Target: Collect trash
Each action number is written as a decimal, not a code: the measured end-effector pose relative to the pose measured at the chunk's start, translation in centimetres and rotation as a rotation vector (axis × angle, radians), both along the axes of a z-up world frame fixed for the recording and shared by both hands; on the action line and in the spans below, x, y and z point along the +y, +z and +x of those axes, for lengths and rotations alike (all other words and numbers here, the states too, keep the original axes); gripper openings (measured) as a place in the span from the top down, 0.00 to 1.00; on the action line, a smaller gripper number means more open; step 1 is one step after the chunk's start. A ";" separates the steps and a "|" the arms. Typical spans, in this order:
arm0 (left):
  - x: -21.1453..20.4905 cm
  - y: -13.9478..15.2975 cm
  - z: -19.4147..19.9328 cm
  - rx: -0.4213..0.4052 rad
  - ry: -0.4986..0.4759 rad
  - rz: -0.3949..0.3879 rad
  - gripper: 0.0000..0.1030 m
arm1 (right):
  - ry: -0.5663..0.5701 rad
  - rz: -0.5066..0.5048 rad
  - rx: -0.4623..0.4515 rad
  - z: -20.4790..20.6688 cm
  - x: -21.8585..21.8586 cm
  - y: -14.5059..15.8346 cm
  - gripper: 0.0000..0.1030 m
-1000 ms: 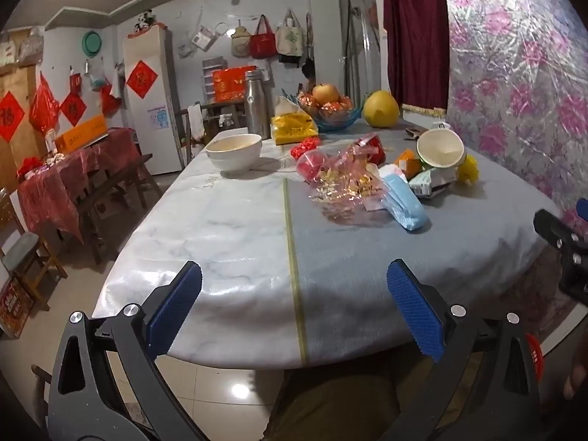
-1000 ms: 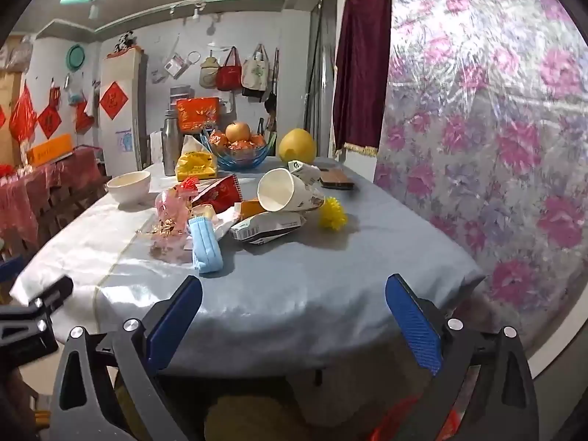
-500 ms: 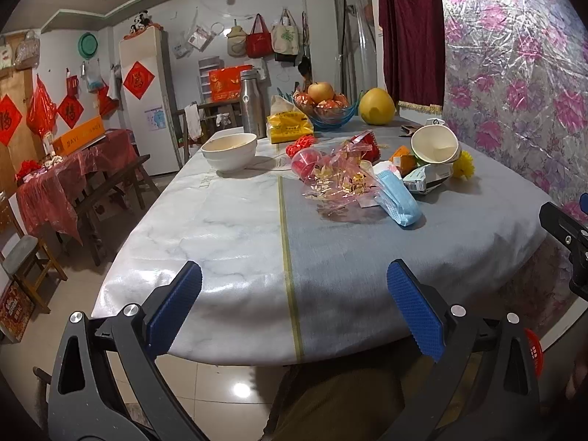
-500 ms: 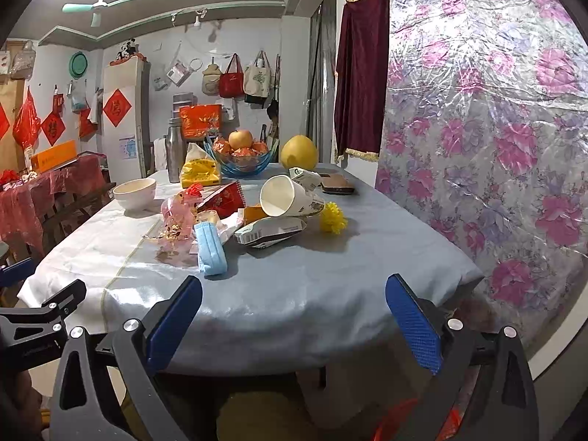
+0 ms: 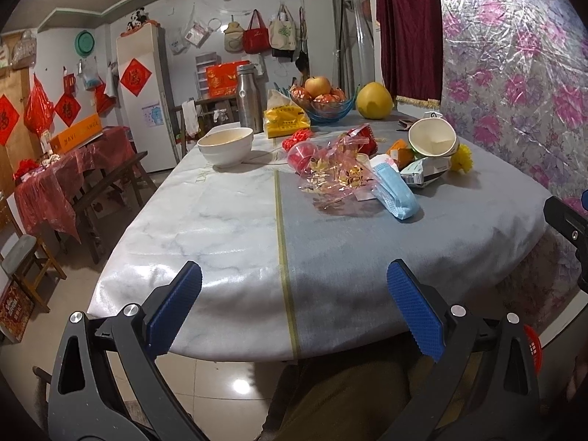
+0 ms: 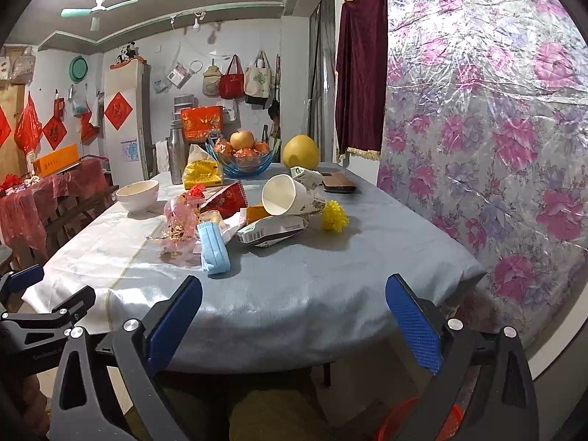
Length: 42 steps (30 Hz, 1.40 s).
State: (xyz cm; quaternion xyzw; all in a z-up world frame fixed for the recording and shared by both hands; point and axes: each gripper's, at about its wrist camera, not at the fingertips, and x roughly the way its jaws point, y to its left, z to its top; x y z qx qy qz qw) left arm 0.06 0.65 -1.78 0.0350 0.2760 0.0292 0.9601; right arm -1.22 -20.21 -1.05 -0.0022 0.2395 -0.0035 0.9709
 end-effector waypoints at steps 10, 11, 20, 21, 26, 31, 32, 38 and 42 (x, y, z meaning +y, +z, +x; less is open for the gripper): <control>0.0 0.0 0.0 0.000 0.001 0.002 0.06 | 0.005 0.003 0.001 -0.3 -0.1 -0.1 0.05; -0.1 -0.1 0.0 0.000 -0.001 0.003 0.06 | 0.005 0.006 0.001 -0.3 -0.2 0.0 0.05; -0.2 -0.1 -0.1 0.001 -0.004 0.007 0.06 | 0.007 0.013 0.004 -0.4 -0.2 -0.1 0.05; -0.2 -0.1 -0.1 0.001 -0.004 0.008 0.06 | 0.008 0.014 0.005 -0.4 -0.2 -0.1 0.05; -0.3 -0.1 -0.2 0.000 -0.002 0.008 0.06 | 0.011 0.016 0.010 -0.4 -0.2 -0.3 0.05; -0.3 -0.1 -0.2 -0.001 -0.004 0.008 0.06 | 0.013 0.031 0.014 -0.4 -0.4 -0.3 0.05; -0.3 -0.1 -0.2 -0.001 -0.003 0.009 0.06 | 0.014 0.031 0.015 -0.4 -0.3 -0.4 0.05; -0.3 -0.1 -0.2 0.001 -0.003 0.009 0.06 | 0.018 0.030 0.022 -0.3 -0.4 -0.4 0.05; -0.3 -0.2 -0.2 0.001 -0.003 0.010 0.06 | 0.018 0.031 0.023 -0.2 -0.4 -0.4 0.05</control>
